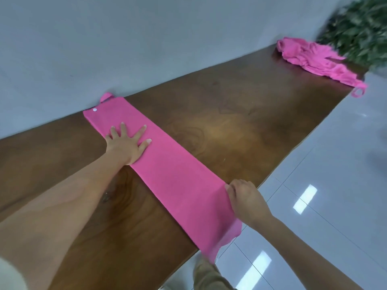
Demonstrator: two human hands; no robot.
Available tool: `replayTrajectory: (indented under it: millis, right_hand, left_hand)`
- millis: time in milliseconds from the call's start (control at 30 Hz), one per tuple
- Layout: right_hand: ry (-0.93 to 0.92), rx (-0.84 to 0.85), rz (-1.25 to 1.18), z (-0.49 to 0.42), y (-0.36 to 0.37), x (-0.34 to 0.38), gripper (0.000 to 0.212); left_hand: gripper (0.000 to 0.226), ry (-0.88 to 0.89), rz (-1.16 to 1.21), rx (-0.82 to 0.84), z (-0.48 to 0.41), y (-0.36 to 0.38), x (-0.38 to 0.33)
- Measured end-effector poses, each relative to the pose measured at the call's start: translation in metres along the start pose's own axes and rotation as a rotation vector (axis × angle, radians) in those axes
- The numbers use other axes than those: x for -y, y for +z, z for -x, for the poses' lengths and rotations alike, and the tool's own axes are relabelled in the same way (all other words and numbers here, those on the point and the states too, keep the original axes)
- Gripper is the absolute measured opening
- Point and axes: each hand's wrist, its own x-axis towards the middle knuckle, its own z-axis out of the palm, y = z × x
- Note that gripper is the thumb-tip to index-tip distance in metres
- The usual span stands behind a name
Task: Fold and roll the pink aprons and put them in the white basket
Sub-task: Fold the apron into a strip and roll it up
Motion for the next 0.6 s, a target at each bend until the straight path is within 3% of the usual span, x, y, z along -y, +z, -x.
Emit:
replayTrajectory:
  millis: [200, 400, 600]
  right_hand:
    - [0.116, 0.008, -0.093, -0.034, -0.021, -0.017, 0.039]
    - [0.118, -0.002, 0.105, -0.095, -0.037, -0.032, 0.046]
    - [0.008, 0.027, 0.277, -0.163, -0.054, -0.043, 0.059]
  left_hand:
    - [0.074, -0.127, 0.051, 0.053, 0.017, 0.000, -0.010]
    - [0.075, -0.308, 0.102, 0.081, 0.030, 0.004, -0.026]
    - [0.075, -0.480, 0.192, 0.059, 0.043, 0.012, -0.037]
